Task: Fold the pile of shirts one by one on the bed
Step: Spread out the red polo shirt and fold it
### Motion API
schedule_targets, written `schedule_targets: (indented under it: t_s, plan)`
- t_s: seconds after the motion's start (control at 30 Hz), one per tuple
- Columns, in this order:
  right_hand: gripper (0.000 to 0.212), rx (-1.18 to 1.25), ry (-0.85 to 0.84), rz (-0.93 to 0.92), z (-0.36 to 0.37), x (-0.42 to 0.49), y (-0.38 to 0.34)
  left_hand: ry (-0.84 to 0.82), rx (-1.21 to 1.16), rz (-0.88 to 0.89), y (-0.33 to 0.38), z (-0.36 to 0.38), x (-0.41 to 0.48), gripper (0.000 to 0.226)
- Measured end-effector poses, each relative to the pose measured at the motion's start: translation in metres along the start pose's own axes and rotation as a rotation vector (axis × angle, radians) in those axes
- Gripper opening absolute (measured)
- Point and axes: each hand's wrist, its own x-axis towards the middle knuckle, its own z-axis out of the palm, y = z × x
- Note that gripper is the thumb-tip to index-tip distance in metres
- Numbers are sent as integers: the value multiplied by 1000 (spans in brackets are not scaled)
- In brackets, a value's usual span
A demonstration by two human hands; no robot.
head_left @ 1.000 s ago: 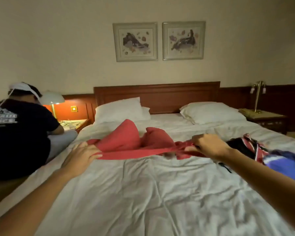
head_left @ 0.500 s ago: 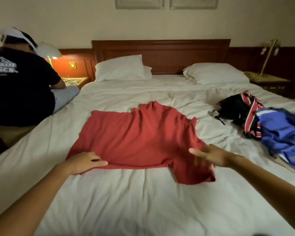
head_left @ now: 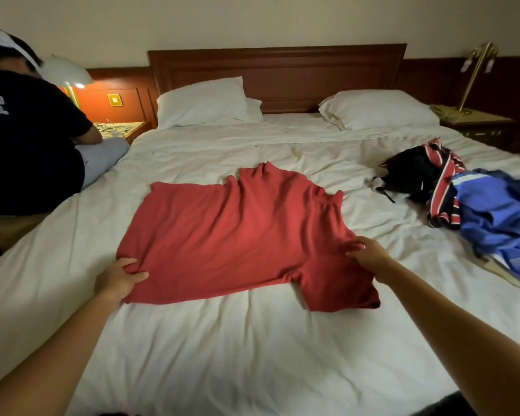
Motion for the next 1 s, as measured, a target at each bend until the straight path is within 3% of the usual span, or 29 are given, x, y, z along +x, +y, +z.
schedule_targets:
  t_s: [0.07, 0.17, 0.23, 0.3, 0.4, 0.47, 0.57, 0.67, 0.73, 0.8, 0.83, 0.9, 0.97, 1.0]
  plan:
    - [29, -255, 70, -116, -8, 0, -1, 19, 69, 41, 1, -9, 3, 48]
    - [31, -451, 181, -267, -31, -12, -2, 79, 269, 88, 7, -26, -3, 36]
    - [33, -640, 24, -258, -43, -23, 1, 49, 446, 84, 8, -34, -8, 38]
    - [30, -770, -164, -160, -48, -33, 6, -116, 577, 18, 5, -41, -15, 53]
    - [27, -484, -304, -43, -53, -49, 9, -296, 441, -77, -4, -51, -25, 71]
    - [41, -183, -415, -13, -55, -63, 12, -315, 219, -38, -13, -55, -30, 65]
    - [62, -138, -509, -238, -47, -81, 23, -171, 11, 64, -25, -53, -33, 45]
    - [48, -113, -353, -418, -34, -84, 32, -15, 28, 140, -30, -51, -32, 32]
    - [38, 205, -331, -360, -39, -84, 30, 24, 134, 176, -34, -51, -32, 23]
    - [34, 385, -437, -228, -54, -84, 28, 21, 316, 181, -38, -56, -32, 21]
    - [38, 332, -500, -149, -64, -84, 27, -1, 403, 150, -40, -59, -32, 26]
    - [47, 4, -584, -1, -79, -87, 26, -73, 559, 70, -44, -63, -31, 39]
    - [47, -340, -510, 61, -83, -90, 22, -116, 660, 28, -45, -63, -29, 47]
    - [47, -464, -385, -1, -80, -91, 20, -108, 688, 25, -44, -61, -29, 49]
